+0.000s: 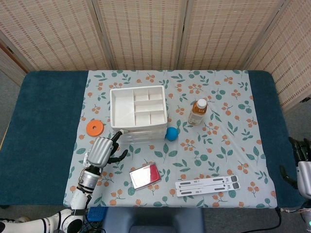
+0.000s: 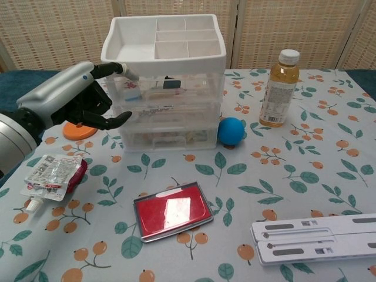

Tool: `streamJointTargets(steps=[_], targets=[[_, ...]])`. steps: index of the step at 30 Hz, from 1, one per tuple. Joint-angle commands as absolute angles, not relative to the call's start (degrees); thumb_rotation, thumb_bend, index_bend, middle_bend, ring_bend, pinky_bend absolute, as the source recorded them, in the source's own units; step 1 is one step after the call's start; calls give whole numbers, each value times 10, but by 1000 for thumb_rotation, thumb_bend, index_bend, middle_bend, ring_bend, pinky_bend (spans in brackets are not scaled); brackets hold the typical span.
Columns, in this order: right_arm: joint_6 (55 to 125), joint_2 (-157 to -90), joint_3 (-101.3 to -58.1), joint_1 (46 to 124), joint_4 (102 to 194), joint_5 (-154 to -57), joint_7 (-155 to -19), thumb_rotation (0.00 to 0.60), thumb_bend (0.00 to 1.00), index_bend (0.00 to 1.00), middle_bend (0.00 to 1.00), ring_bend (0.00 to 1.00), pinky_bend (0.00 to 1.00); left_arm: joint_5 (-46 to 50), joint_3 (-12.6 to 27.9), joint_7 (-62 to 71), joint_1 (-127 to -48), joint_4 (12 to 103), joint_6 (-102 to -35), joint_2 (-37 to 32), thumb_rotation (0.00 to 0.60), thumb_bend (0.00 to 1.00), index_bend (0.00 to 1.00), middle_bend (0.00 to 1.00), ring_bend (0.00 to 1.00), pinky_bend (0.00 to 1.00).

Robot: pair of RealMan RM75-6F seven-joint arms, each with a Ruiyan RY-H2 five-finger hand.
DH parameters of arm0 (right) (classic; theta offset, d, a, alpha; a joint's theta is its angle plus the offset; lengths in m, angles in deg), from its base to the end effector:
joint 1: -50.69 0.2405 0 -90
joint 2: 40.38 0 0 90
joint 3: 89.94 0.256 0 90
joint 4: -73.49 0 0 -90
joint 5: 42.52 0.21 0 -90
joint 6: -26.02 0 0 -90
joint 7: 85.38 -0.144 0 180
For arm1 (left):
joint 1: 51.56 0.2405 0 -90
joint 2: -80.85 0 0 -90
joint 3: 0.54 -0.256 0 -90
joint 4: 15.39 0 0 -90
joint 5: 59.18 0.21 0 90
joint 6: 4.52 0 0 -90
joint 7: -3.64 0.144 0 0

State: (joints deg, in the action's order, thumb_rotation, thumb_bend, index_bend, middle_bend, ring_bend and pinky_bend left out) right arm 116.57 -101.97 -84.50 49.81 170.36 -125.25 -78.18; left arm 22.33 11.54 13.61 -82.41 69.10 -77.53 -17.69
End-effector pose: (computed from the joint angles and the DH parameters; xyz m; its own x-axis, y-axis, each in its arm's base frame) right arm -0.3143 -0.1572 0.1877 0.4805 0.0810 0.8733 -0.8729 0.1402 0.4673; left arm -0.1327 0.2951 -0.0167 0.1182 0.0572 0.9913 0.9214 -0.3786 -0.0880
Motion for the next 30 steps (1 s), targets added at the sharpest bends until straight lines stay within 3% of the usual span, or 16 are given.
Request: streamJointTargets(steps=[1,30], targets=[[1166,-1020,-845,498,1703,-1252,-782,600,373,33,137,62,106,222,116,138,-827,691,-774,-177,600,325,226,943,1000,1000],[1161,-1022,-843,498,1703,-1247,-781,600,374,34,137,62,106,231,97,123,-836,704,-767,-152,600,325,372,943,1000,1000]])
